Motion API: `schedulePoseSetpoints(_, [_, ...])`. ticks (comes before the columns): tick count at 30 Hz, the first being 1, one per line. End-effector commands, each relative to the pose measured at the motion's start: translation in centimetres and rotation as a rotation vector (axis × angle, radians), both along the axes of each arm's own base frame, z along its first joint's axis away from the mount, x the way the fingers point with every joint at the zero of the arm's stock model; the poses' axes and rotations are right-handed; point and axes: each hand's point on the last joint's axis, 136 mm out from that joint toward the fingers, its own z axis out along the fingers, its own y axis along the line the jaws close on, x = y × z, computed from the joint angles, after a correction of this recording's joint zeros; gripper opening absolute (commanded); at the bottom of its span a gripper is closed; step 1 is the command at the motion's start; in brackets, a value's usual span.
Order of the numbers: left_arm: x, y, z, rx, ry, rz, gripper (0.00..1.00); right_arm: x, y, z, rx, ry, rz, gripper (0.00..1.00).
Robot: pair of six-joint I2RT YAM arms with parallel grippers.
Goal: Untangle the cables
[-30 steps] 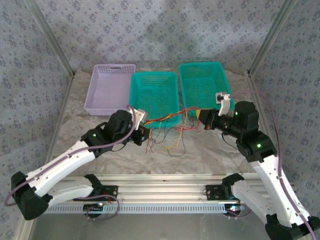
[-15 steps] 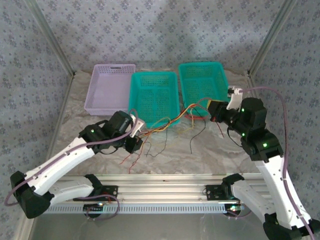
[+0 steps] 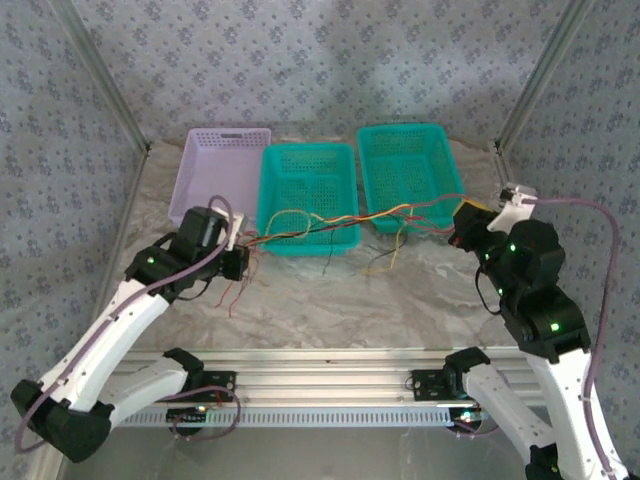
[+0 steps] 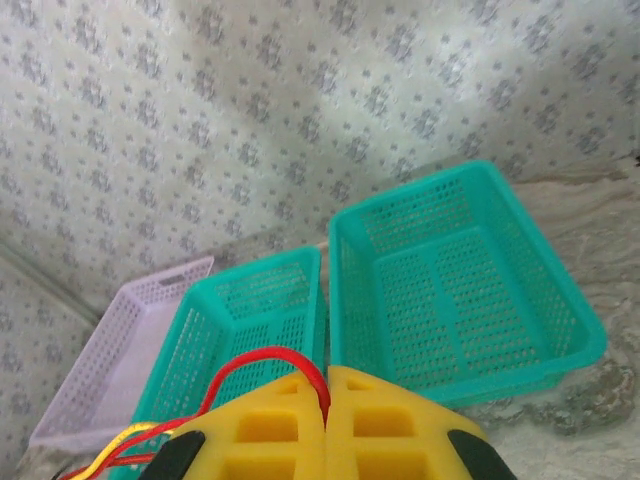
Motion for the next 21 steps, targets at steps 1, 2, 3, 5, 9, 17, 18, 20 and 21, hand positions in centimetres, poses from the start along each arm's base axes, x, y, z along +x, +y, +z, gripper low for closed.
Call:
schedulePoseSetpoints(1, [0.4,3.1,-0.3,0.016,-0.01,0.157,0.0,-0.8,-3.9,2.4,0.031,-0.088,-0.209,0.0])
schedulePoseSetpoints(2, [0.4,3.5,-0.1,0.008,-0.024,0.174,0.0,-1.2,-4.3,2.6,0.027,-0.09,-0.227,0.0])
schedulePoseSetpoints(3, [0.5,3.8,0.2,0.0,-0.042,0.188,0.0,-1.6,-5.0,2.7,0.033,-0.095,-0.259,0.0])
schedulePoseSetpoints(5, [0.5,4.6,0.7,0.002,-0.077,0.222,0.0,-2.3,-5.9,3.0,0.018,-0.111,-0.305,0.0])
schedulePoseSetpoints(9, [0.4,6.4,1.9,-0.003,-0.148,0.297,0.0,-3.1,-6.7,3.2,0.017,-0.135,-0.337,0.0])
schedulePoseSetpoints(17, [0.2,10.3,4.7,-0.01,-0.264,0.495,0.0,-4.6,-8.8,3.6,-0.026,-0.114,-0.443,0.0])
schedulePoseSetpoints(18, [0.3,10.6,5.0,-0.014,-0.276,0.51,0.0,-4.7,-9.1,3.6,-0.029,-0.108,-0.456,0.0])
schedulePoseSetpoints(20, [0.3,11.4,5.3,-0.003,-0.294,0.553,0.0,-4.9,-9.5,3.7,-0.048,-0.106,-0.476,0.0])
schedulePoseSetpoints(21, [0.2,11.9,5.6,0.005,-0.307,0.578,0.0,-5.1,-9.9,3.7,-0.055,-0.101,-0.499,0.0])
